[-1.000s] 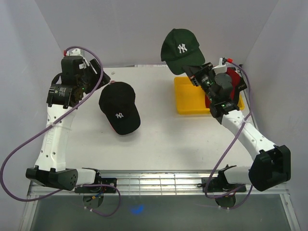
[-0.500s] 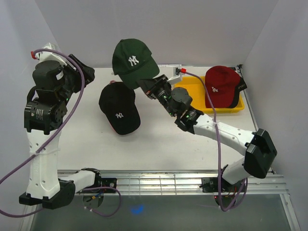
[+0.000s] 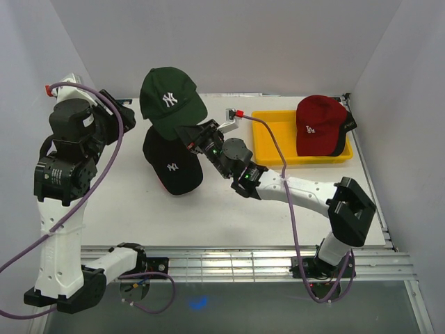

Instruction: Stack the hats

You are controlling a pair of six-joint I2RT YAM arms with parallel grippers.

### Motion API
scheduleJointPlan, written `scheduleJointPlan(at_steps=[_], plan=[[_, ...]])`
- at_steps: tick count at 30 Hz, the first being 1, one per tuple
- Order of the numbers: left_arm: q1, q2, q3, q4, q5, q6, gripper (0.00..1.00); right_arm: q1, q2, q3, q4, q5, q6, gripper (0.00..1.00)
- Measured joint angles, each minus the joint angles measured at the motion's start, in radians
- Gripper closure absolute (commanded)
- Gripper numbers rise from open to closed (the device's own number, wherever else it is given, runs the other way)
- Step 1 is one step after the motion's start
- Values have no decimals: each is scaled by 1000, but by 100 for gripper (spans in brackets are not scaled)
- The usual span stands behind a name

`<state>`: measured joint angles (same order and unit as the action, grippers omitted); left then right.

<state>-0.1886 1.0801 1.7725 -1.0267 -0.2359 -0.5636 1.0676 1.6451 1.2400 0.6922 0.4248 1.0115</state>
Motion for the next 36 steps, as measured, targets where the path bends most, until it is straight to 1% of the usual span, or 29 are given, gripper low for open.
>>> scheduleJointPlan(at_steps=[6, 11, 20, 36], plan=[[-12, 0, -5, 0, -10, 7, 26, 20, 51, -11, 73, -2, 2, 92], [-18, 1, -13, -2, -16, 14, 26, 31, 98, -19, 82, -26, 18, 92], [-24, 2, -20, -1, -16, 18, 26, 72, 99, -153, 148, -6, 37, 92], [-31, 17, -66, 0, -16, 28, 26, 128, 69, -289, 258, 78, 53, 92]])
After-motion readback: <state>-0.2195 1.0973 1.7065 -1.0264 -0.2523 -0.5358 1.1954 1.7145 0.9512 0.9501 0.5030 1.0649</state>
